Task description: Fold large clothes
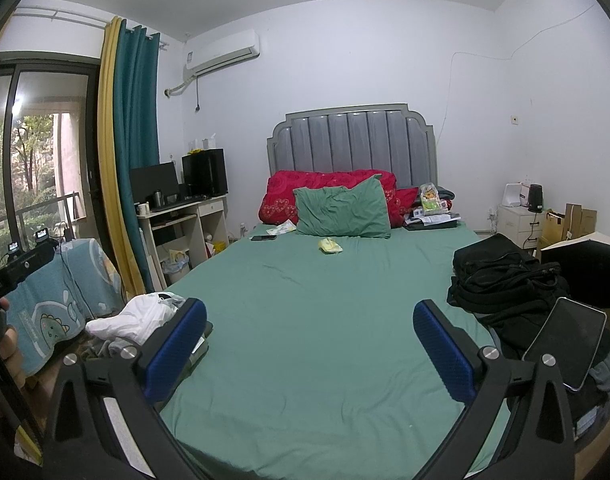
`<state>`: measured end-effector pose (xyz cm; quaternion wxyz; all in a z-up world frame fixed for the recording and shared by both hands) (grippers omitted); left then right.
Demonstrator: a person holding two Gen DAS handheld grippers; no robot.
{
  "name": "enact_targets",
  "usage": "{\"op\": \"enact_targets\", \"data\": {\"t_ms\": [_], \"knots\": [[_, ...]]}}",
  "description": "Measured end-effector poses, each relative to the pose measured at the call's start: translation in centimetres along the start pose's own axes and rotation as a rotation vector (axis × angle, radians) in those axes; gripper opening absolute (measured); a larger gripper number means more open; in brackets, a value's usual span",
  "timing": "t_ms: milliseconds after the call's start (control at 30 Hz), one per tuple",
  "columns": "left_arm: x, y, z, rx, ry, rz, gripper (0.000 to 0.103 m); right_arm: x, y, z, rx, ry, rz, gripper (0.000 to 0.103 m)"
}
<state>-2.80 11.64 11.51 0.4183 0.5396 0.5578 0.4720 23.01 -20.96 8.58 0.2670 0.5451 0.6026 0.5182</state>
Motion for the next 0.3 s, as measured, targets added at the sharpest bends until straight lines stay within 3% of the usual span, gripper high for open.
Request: {"op": "enact_targets", "data": {"t_ms": [300], "knots": [[-0.3, -0.2, 0.2, 0.008, -0.002, -0.001, 0.103, -0.3, -1.1, 0.4, 0.016, -0.003, -0.007, 0.103]]}}
Point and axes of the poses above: each gripper's, at about its wrist camera, not at the fingertips, and z roughly the way its jaws point, x to its left, y to its top, the point moved 9 cm from there along z, roughly the way its jaws point, and after that the axes turned 7 degrees about z, right-handed, at the moved point
